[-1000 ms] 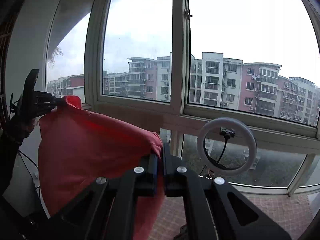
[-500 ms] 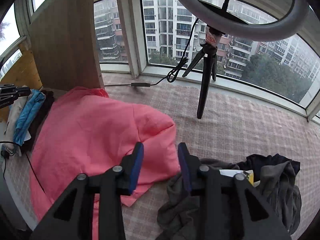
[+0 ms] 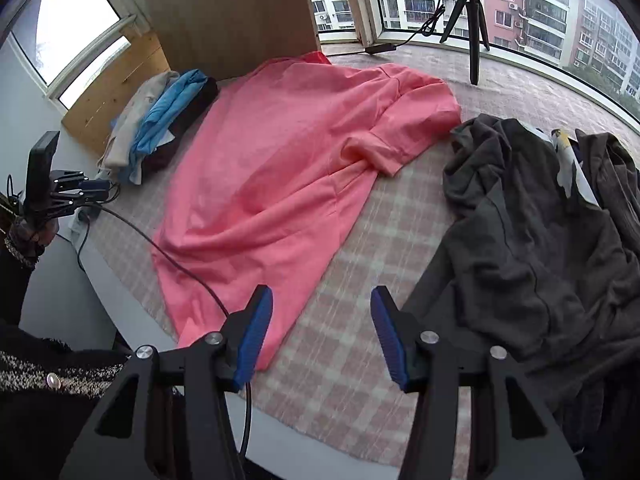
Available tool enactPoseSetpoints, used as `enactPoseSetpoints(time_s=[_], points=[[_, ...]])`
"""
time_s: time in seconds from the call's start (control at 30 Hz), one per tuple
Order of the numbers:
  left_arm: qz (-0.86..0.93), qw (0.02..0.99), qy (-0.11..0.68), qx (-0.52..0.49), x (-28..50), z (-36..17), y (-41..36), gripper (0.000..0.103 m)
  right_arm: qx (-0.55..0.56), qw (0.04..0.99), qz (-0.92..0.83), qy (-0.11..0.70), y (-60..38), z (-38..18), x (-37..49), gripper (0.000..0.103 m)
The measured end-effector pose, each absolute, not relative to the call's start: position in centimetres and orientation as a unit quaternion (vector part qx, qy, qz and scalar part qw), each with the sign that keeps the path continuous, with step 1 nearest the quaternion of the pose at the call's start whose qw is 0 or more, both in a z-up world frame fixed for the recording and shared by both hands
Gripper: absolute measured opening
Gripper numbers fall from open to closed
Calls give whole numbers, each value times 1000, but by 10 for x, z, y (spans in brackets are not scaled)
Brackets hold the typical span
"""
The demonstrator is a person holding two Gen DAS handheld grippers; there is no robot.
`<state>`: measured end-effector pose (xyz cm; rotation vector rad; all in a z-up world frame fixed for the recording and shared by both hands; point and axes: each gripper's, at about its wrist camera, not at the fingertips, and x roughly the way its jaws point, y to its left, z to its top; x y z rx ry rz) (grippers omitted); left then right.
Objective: Fold clothes
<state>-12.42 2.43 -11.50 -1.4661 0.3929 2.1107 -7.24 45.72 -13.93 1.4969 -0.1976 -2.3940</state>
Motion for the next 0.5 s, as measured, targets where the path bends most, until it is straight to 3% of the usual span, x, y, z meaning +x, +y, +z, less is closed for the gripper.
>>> enactPoseSetpoints(time_s=[0.13, 0.17, 0.2, 0.37, 0.5], points=[[783, 280, 96, -547, -109, -118, 4, 29, 484, 147, -855, -117, 463, -111, -20, 51], [775, 292, 106, -550, -109, -128, 14, 30, 476, 140, -861, -113, 463, -106, -11, 57], [768, 305, 117, -550, -109, -138, 25, 30, 482, 136, -860, -97, 454, -112, -9, 62], [739, 357, 124, -558, -125, -187, 73, 30, 534, 141, -833, -33, 399, -175, -11, 62], [726, 367, 118, -569, -135, -209, 92, 30, 556, 144, -818, -30, 377, -217, -16, 62]])
